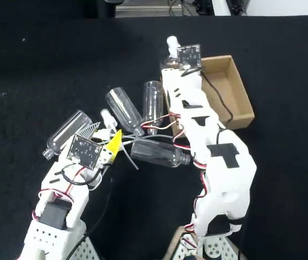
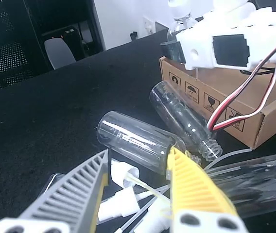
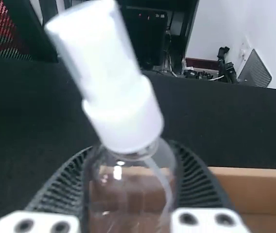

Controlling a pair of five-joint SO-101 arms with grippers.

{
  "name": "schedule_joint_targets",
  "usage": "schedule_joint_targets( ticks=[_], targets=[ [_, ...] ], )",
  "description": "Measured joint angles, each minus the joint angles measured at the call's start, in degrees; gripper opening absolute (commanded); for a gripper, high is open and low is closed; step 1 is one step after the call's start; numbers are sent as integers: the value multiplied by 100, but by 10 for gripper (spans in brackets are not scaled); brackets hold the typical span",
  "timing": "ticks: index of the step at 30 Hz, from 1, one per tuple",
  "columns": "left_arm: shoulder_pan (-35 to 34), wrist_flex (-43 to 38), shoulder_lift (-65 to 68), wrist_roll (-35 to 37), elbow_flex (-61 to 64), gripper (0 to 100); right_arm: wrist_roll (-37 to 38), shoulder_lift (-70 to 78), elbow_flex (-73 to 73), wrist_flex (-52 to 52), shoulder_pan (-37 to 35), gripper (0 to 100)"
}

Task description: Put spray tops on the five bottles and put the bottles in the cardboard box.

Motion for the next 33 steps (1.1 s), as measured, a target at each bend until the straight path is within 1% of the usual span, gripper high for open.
schedule_joint_targets(
  ticks=[5, 8, 12, 14, 33],
  targets=[
    [0, 0, 0, 0, 0, 191, 0, 0, 0, 62, -53, 142],
    [0, 0, 0, 0, 0, 191, 0, -44, 26, 114, -53, 163],
    [0, 0, 0, 0, 0, 191, 0, -404, 457, 141, -53, 234],
    [0, 0, 0, 0, 0, 191, 0, -580, 695, 141, -53, 253],
    [0, 0, 0, 0, 0, 191, 0, -642, 862, 185, -35, 257]
  ],
)
